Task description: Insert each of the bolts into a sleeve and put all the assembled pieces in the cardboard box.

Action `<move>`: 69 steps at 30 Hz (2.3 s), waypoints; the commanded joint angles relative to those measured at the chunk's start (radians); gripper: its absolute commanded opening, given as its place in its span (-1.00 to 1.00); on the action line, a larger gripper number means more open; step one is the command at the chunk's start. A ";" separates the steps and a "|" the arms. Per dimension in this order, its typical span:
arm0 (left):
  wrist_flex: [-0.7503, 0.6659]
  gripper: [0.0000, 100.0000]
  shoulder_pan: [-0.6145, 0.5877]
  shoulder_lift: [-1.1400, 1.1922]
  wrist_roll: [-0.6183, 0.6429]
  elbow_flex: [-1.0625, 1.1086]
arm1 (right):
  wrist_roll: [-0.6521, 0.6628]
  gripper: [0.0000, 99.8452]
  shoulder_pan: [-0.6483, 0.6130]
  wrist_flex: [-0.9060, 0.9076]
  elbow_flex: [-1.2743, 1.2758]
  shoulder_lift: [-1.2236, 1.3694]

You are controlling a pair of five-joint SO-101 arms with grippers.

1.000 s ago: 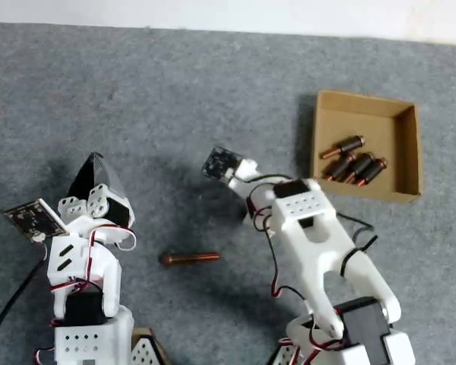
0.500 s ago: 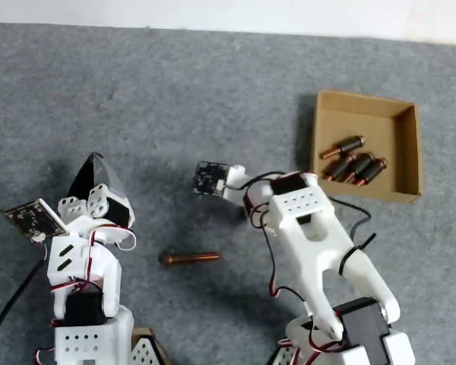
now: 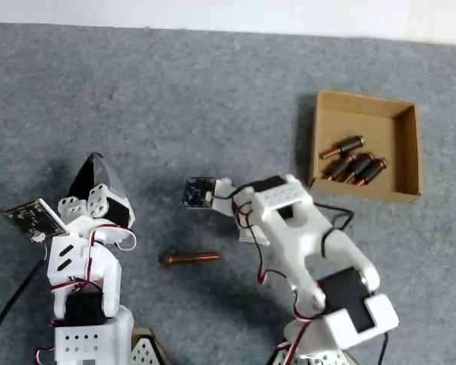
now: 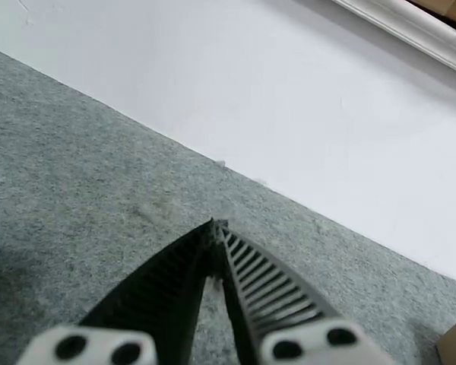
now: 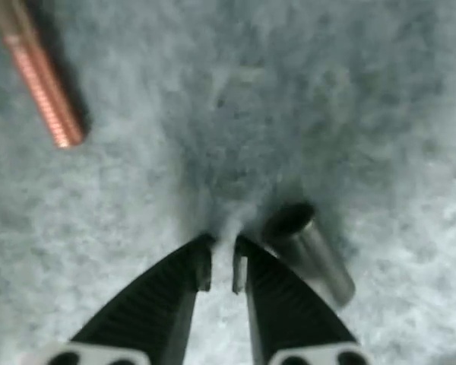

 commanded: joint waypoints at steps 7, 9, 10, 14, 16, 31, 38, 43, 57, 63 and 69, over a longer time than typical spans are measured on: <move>-0.017 -0.98 0.013 -0.015 -0.009 0.019 | -0.021 -0.80 0.073 -0.002 -0.097 0.022; -0.017 -0.98 0.013 -0.015 -0.009 0.019 | -0.061 -0.80 0.077 -0.001 -0.101 -0.010; -0.017 -0.98 0.013 -0.015 -0.009 0.019 | -0.061 -0.80 0.079 -0.001 -0.101 -0.031; -0.017 -0.98 0.013 -0.015 -0.009 0.019 | -0.064 -0.79 0.079 -0.001 -0.099 -0.125; -0.017 -0.98 0.013 -0.015 -0.009 0.019 | -0.063 -0.79 0.076 -0.001 -0.099 -0.150; -0.017 -0.98 0.058 -0.015 -0.133 0.019 | -0.061 -0.58 0.074 -0.002 -0.242 0.058; -0.017 -0.98 0.058 -0.015 -0.133 0.019 | -0.060 -0.58 0.074 -0.001 -0.280 0.148; -0.017 -0.98 0.058 -0.015 -0.133 0.019 | -0.020 -0.58 0.073 0.070 -0.275 0.154; -0.017 -0.98 0.058 -0.015 -0.133 0.019 | -0.126 -0.69 -0.030 -0.176 -0.056 0.153; -0.017 -0.98 0.058 -0.015 -0.133 0.019 | -0.132 -0.84 -0.042 -0.176 -0.054 0.153; -0.017 -0.98 0.058 -0.015 -0.133 0.019 | -0.183 -0.99 -0.030 -0.174 -0.056 0.154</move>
